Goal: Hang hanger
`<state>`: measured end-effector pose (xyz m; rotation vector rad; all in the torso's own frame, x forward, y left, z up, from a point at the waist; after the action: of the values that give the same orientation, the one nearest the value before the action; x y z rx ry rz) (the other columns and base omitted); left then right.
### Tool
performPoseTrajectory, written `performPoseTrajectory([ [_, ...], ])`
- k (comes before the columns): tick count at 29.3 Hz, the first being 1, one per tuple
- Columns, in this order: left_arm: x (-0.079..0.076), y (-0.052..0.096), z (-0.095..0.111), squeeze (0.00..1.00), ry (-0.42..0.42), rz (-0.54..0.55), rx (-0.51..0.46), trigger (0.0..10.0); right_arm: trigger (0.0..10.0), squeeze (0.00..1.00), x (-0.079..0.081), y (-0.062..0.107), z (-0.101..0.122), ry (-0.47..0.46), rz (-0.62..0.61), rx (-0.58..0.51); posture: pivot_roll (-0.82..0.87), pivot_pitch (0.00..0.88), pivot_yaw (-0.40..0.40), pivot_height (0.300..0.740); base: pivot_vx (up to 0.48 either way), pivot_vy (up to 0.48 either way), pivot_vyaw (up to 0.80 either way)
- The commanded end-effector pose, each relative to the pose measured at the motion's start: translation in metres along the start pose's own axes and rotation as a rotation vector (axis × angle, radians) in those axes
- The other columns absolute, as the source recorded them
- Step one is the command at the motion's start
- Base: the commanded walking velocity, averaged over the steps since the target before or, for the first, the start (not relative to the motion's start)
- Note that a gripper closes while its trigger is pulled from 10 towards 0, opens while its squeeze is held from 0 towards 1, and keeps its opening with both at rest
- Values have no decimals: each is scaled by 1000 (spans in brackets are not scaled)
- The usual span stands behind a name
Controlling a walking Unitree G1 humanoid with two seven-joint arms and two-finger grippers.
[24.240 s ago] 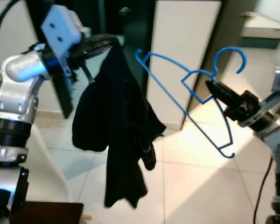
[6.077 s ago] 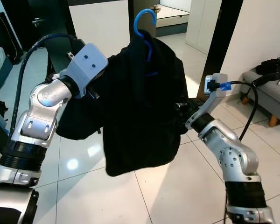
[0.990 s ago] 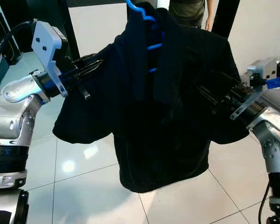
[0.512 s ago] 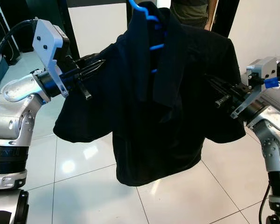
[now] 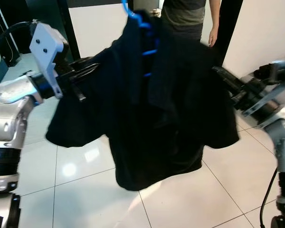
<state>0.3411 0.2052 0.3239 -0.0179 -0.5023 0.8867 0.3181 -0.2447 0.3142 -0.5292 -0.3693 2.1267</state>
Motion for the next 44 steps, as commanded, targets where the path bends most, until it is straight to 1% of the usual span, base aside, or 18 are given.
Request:
performPoseTrajectory([
  [1,10,7,2,0,-47,52,8,10000,0,0,-5,0,14,-2,-2,-43,-38,0,16,740,0,0,0],
  [6,11,8,3,0,-49,56,7,10000,0,0,-8,1,14,19,-15,-26,-38,0,16,740,0,0,0],
  [7,9,7,5,0,-40,49,-2,10000,0,0,-5,1,7,63,-6,29,-41,0,17,740,0,0,0],
  [8,9,7,5,0,-40,49,-2,10000,0,0,-5,1,7,63,-6,29,-41,0,17,740,0,0,0],
  [9,4,3,8,0,-15,29,-23,10000,10000,0,4,-2,-10,127,29,124,-42,0,18,740,0,0,0],
  [11,-5,-3,12,0,15,-7,-48,10000,10000,0,23,-5,-30,159,105,211,-42,0,18,740,0,0,0],
  [12,-8,-6,14,0,23,-25,-58,10000,10000,624,27,-8,-34,147,111,216,-40,0,18,740,0,0,0],
  [14,-10,-7,14,0,24,-35,-63,10000,10000,624,29,-10,-34,135,108,211,-40,0,18,740,0,0,0],
  [15,-14,-10,15,0,23,-50,-64,10000,10000,1000,31,-14,-33,116,94,189,-40,0,18,740,0,0,0],
  [21,-14,-11,18,0,27,-56,-77,10000,10000,1000,30,-16,-35,95,81,181,-37,0,16,740,0,0,0],
  [23,-14,-12,21,0,32,-56,-92,10000,10000,1000,29,-15,-36,87,73,177,-37,0,13,740,0,0,0],
  [26,-14,-13,34,0,49,-60,-143,10000,10000,1000,27,-13,-40,73,44,163,-33,0,10,740,0,0,0],
  [32,-15,-12,41,0,52,-65,-159,10000,10000,1000,20,-9,-41,64,-11,148,-29,0,8,740,0,0,0],
  [33,-16,-12,44,0,57,-71,-171,10000,10000,631,16,-7,-40,55,-36,142,-29,0,8,740,0,0,0],
  [34,-17,-12,49,0,62,-79,-184,10000,10000,0,13,-4,-42,46,-52,142,-29,0,8,740,0,0,0],
  [40,-18,-12,58,0,58,-92,-204,10000,10000,0,11,2,-49,36,-79,166,-26,0,10,740,0,0,0],
  [43,-18,-12,63,0,51,-98,-212,10000,10000,0,12,4,-61,70,-87,227,-20,0,12,740,0,0,0],
  [44,-18,-12,63,0,51,-98,-212,10000,10000,0,12,4,-61,70,-87,227,-20,0,12,740,0,0,0],
])
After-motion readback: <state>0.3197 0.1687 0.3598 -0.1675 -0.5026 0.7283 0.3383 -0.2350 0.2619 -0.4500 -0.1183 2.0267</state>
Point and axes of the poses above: a point about 5 cm out from each wrist's last joint towards the gripper, its own y axis pointing back from the gripper into the wrist, its own z axis along the axis of the wrist's last joint, x = y × z, the point moved 2 cm from there along -y, pointing out of the wrist towards the gripper, and after that the axes turned 10 degrees about y, right-handed, at the moved point
